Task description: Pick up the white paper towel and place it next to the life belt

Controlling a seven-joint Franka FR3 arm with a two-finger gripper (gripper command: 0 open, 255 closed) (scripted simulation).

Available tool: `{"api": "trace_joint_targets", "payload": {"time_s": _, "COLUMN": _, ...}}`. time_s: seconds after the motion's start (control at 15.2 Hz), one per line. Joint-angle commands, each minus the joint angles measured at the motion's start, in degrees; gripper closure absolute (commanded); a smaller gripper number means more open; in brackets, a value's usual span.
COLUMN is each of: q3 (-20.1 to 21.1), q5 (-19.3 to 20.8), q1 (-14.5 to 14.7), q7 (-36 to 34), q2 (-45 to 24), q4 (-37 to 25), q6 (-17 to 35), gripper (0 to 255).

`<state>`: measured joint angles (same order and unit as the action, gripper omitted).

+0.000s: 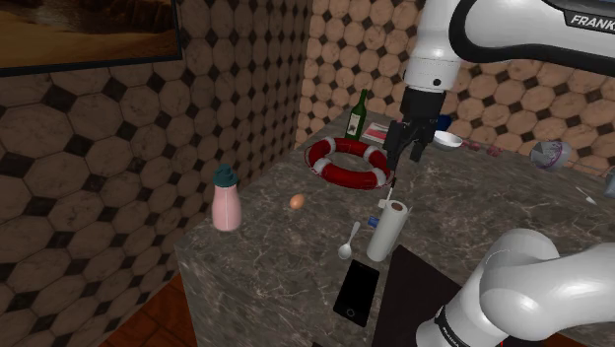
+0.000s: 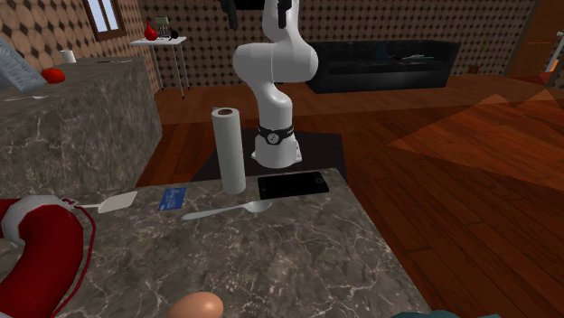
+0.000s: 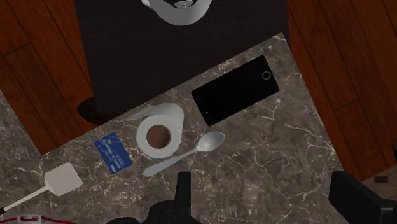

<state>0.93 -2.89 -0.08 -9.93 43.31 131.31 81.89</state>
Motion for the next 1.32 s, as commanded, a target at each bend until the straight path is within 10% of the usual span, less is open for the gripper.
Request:
{"api": "trace_joint_targets", "payload": {"time_s": 0.0, "q3": 0.0, "q5": 0.0, "q1": 0.0, "q7": 0.0, "q2": 0.0, "q4": 0.0, "q6": 0.0, "gripper": 0}}
{"api": "trace_joint_targets", "payload": {"time_s": 0.86, "q3": -6.55, "q5": 10.74, "q1": -3.73, "q7": 9.86, "q2": 8.81, "q4": 28.68, "q6": 28.99, "gripper": 0}}
{"api": "trace_joint_targets", "payload": {"time_s": 1.25, "q3": -7.4, "q5": 11.79, "q1": -4.29, "q7": 10.11, "q2": 7.29, "q4": 32.6, "q6": 34.76, "gripper": 0}}
